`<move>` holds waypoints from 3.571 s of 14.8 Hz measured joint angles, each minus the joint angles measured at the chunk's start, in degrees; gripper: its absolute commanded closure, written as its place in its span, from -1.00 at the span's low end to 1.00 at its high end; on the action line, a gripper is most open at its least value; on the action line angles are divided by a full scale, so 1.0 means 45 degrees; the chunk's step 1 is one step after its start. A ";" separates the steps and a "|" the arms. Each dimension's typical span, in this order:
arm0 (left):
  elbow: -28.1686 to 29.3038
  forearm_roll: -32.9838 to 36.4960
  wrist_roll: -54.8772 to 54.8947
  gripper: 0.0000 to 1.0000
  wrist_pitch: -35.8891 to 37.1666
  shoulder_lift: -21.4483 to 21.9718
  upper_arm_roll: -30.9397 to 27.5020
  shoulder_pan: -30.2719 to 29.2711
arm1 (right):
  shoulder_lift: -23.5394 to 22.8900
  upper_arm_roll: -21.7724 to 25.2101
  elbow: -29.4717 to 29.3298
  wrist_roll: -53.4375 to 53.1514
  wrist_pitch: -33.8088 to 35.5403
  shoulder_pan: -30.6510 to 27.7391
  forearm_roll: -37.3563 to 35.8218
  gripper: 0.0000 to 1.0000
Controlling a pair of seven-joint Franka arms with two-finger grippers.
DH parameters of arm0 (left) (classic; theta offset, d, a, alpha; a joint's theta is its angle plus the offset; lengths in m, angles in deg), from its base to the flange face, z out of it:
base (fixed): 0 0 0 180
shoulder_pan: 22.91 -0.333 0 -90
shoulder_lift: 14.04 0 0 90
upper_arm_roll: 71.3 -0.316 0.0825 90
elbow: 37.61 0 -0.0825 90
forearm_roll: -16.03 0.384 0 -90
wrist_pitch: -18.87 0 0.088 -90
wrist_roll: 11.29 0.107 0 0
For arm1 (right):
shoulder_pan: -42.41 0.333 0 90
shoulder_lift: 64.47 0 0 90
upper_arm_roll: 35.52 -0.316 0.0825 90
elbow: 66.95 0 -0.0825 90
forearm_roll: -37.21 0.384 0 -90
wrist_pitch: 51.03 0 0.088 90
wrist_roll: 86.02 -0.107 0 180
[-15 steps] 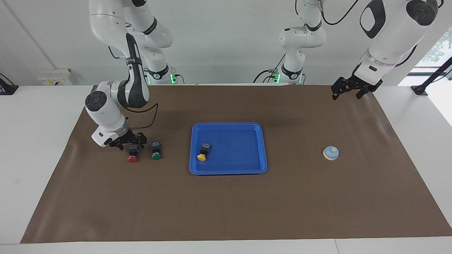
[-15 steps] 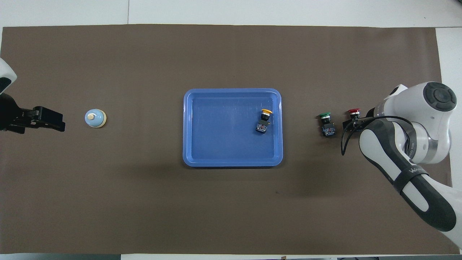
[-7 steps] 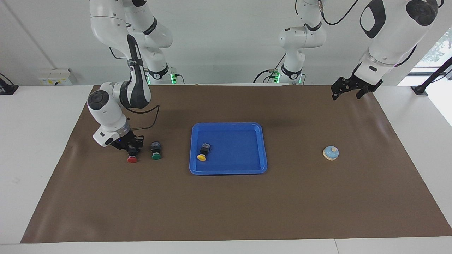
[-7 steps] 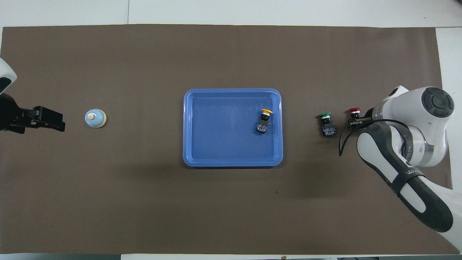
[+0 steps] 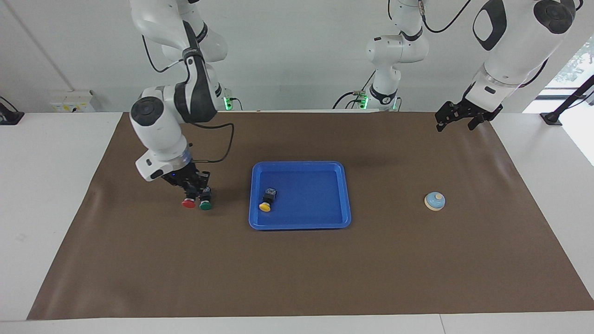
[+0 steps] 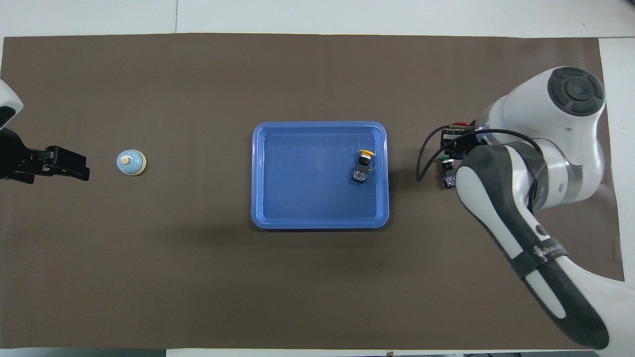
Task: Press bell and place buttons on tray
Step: 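Move the right gripper back and grasp the red-capped button, then place the red button in the tray beside the yellow one, then move the right gripper back and grasp the green-capped button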
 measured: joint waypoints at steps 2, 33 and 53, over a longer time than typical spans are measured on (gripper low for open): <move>0.0000 0.0000 0.0000 -1.00 0.0000 0.0000 0.0000 0.0000 | -0.0189 -0.0039 -0.0495 -0.1266 0.0003 0.1534 0.0311 1.00; 0.0000 0.0000 0.0000 -1.00 0.0000 0.0000 0.0000 0.0000 | -0.0827 0.0766 -0.0426 0.3926 -0.0087 -0.0069 -0.0414 -1.00; 0.0000 0.0000 0.0000 -1.00 0.0000 0.0000 0.0000 0.0000 | -0.0908 0.0651 0.3069 0.3382 -0.4083 -0.0124 -0.0347 1.00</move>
